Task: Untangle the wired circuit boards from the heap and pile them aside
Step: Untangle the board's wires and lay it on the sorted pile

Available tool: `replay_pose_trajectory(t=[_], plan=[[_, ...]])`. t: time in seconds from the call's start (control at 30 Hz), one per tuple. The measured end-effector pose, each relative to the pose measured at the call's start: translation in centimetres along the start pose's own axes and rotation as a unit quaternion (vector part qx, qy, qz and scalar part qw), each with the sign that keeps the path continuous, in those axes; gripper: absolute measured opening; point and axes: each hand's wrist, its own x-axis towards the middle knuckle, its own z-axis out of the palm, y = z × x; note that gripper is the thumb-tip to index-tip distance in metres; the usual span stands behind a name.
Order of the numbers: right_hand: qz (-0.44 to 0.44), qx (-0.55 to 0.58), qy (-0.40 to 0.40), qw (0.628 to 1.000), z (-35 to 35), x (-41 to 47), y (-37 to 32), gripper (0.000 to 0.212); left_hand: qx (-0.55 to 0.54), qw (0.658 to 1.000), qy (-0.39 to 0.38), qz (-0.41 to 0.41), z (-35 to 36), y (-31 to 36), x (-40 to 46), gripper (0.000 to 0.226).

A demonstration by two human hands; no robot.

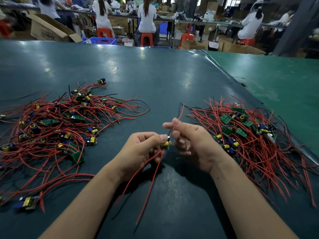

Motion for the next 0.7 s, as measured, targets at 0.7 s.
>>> replay_pose_trajectory(t=[0.7], plan=[[-0.281,-0.015,0.227,0.932,-1.1,1.2,-0.4,0.015,0.028,0.995,-0.089,-0.04,-0.3,0.3,-0.4,0.019]])
